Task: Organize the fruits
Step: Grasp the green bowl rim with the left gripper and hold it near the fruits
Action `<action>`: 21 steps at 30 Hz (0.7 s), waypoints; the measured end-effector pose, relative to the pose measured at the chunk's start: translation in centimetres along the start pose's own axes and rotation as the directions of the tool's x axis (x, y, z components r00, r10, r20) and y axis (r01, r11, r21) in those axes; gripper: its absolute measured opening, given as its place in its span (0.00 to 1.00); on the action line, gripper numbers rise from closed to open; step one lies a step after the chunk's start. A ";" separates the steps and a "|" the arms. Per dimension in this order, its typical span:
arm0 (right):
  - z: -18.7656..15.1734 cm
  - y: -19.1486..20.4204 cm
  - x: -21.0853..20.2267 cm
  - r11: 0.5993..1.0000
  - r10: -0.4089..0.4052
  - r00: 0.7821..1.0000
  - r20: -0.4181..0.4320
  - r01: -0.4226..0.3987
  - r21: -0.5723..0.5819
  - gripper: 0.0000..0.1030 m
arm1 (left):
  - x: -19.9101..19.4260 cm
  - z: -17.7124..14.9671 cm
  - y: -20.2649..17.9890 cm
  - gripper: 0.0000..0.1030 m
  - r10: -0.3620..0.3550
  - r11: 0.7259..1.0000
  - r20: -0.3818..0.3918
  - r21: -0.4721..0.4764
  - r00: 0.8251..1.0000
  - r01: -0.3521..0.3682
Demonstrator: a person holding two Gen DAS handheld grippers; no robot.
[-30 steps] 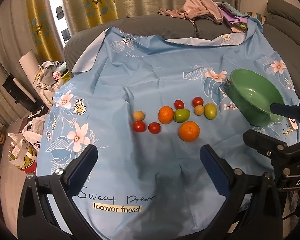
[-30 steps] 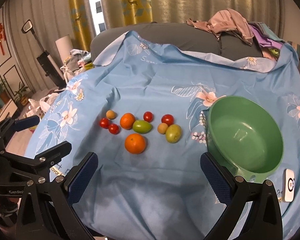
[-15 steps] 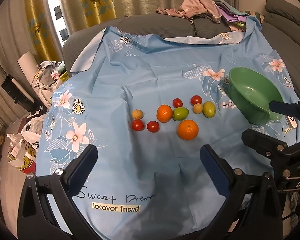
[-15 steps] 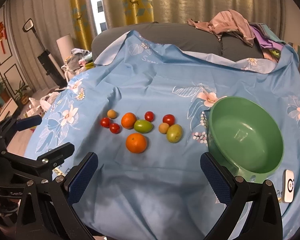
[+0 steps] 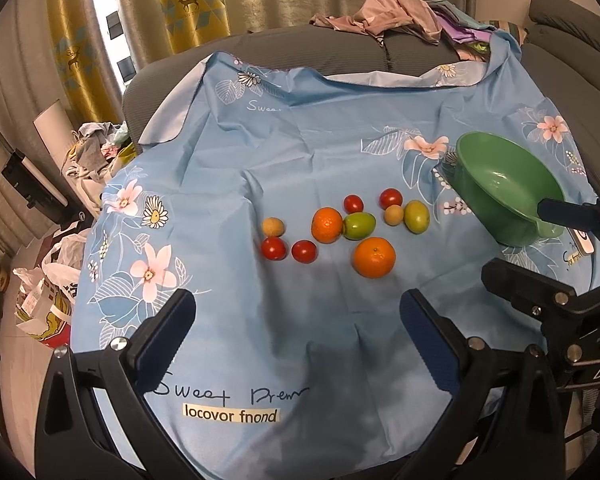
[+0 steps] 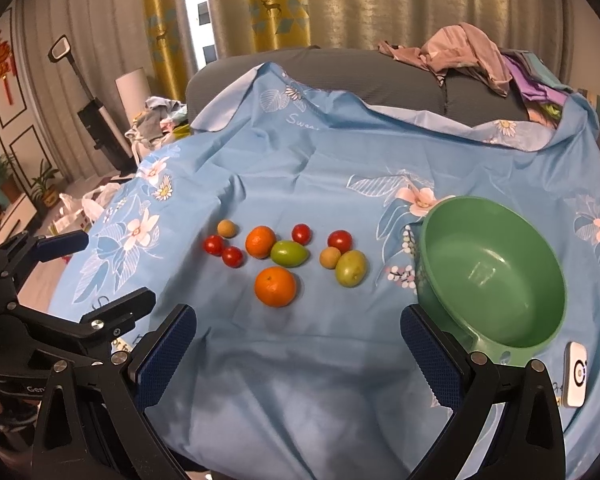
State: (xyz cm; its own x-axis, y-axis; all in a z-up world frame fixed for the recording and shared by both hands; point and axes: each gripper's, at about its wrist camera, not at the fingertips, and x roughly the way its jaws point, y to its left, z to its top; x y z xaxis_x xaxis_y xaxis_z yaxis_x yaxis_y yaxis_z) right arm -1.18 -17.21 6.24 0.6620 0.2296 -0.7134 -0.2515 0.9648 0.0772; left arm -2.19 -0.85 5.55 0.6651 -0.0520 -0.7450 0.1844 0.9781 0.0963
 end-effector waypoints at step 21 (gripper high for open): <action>-0.1 0.0 0.1 1.000 -0.004 1.000 0.000 0.004 0.011 1.00 | 0.8 -0.4 0.5 0.99 -0.048 0.998 -0.021 -0.036 0.999 0.047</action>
State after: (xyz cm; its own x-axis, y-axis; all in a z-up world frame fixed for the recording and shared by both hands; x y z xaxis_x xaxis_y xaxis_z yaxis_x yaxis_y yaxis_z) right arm -1.16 -17.16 6.09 0.6630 0.2256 -0.7138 -0.2412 0.9670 0.0816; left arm -1.84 -0.37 4.75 0.6403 -0.0943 -0.7623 0.1895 0.9812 0.0378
